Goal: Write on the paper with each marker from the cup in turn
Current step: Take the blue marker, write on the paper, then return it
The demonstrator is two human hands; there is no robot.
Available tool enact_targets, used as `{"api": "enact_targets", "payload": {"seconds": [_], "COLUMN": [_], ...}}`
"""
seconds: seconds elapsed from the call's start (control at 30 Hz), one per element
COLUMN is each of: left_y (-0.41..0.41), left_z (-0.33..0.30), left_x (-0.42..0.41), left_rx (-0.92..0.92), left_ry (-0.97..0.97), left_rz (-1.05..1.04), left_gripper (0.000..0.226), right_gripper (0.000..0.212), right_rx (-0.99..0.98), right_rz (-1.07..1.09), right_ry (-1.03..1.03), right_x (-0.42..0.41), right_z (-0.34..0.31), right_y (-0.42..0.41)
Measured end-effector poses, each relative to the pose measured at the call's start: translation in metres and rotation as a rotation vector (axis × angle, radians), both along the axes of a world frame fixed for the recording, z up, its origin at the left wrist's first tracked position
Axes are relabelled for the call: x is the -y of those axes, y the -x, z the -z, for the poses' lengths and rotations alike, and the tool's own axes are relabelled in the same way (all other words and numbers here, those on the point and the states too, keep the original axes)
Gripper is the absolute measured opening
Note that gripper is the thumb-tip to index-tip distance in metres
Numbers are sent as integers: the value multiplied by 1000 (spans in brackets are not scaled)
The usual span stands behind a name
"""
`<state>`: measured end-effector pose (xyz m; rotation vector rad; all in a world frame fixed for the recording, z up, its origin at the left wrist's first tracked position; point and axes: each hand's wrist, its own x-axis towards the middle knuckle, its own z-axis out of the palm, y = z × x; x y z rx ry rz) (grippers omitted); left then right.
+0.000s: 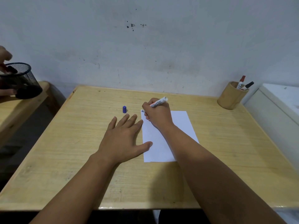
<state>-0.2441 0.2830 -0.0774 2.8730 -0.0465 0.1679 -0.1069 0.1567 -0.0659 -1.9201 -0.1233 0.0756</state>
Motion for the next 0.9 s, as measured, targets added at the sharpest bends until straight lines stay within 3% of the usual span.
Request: {"api": "enact_targets", "payload": {"seconds": [0.27, 0.37, 0.43, 0.5, 0.57, 0.7, 0.8, 0.9], "left_y": [5, 6, -6, -21, -32, -44, -46, -49], "left_z": [-5, -19, -31, -37, -35, -28, -39, -62], "left_x": [3, 2, -6, -18, -27, -32, -28, -21], "left_rx": [33, 380, 538, 412, 211, 126, 143, 131], "left_ry": [49, 314, 340, 314, 233, 206, 443, 867], "left_rz": [4, -81, -209, -298, -297, -266, -336, -404], "left_gripper": [86, 53, 39, 45, 46, 26, 18, 15], "right_gripper": [36, 47, 54, 42, 15, 56, 38, 15], "right_rx": [-133, -145, -46, 15, 46, -53, -127, -132], "right_rz": [-45, -121, -109, -126, -211, -293, -259, -298], "right_ry": [-231, -261, -219, -206, -149, -133, -261, -308], "right_x": [4, 6, 13, 25, 39, 58, 69, 73], "right_z": [-7, -27, -41, -51, -54, -56, -62, -63], "right_y": [-1, 1, 3, 4, 8, 11, 18, 26]}}
